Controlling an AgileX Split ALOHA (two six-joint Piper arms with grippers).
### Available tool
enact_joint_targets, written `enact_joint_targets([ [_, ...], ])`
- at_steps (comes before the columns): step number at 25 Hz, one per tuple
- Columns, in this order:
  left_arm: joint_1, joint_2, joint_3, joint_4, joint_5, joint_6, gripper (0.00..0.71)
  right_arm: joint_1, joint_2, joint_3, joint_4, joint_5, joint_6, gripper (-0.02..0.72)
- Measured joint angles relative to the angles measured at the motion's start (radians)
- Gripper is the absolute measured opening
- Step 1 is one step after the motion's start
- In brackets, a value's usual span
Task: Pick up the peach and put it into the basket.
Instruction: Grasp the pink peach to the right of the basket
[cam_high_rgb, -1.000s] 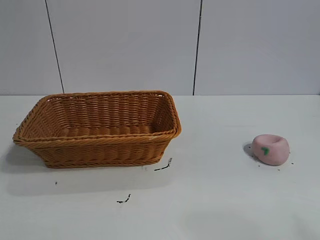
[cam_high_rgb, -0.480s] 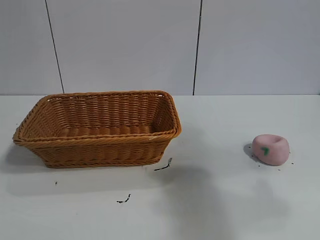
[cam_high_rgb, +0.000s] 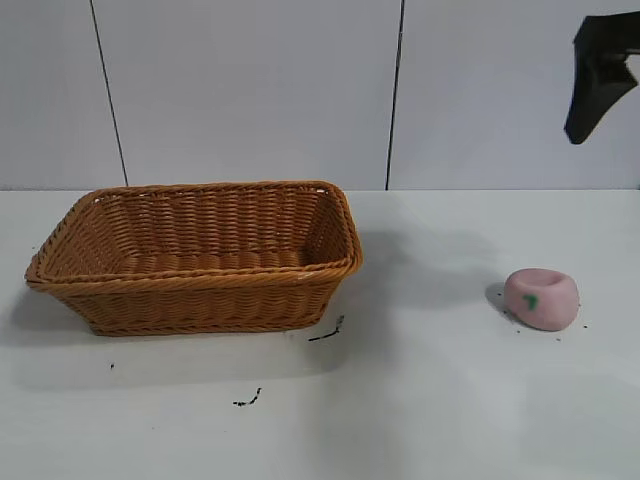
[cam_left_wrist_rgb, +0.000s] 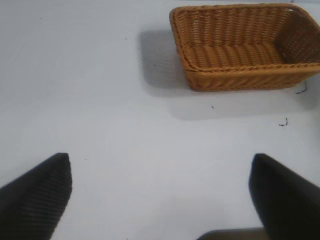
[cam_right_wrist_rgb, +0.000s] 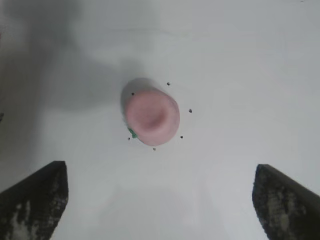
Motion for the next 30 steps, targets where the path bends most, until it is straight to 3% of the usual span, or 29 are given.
enact_joint_targets([
  [5, 0.0, 0.0, 0.0, 0.0, 0.0, 0.0, 0.693, 0.0, 0.115, 0.0, -0.046, -0.031, 0.018, 0.695],
  [14, 0.0, 0.0, 0.0, 0.0, 0.0, 0.0, 0.693, 0.0, 0.251, -0.001, -0.03, -0.137, 0.018, 0.695],
  [21, 0.0, 0.0, 0.0, 0.0, 0.0, 0.0, 0.693, 0.0, 0.271, -0.001, -0.023, -0.149, 0.018, 0.692],
  [22, 0.0, 0.0, 0.0, 0.0, 0.0, 0.0, 0.693, 0.0, 0.271, -0.001, -0.023, -0.149, 0.018, 0.668],
  [24, 0.0, 0.0, 0.0, 0.0, 0.0, 0.0, 0.693, 0.0, 0.271, -0.001, -0.023, -0.147, 0.018, 0.551],
  [28, 0.0, 0.0, 0.0, 0.0, 0.0, 0.0, 0.693, 0.0, 0.271, -0.002, -0.024, -0.14, 0.026, 0.127],
  [30, 0.0, 0.0, 0.0, 0.0, 0.0, 0.0, 0.693, 0.0, 0.265, -0.008, -0.032, -0.138, 0.027, 0.008],
])
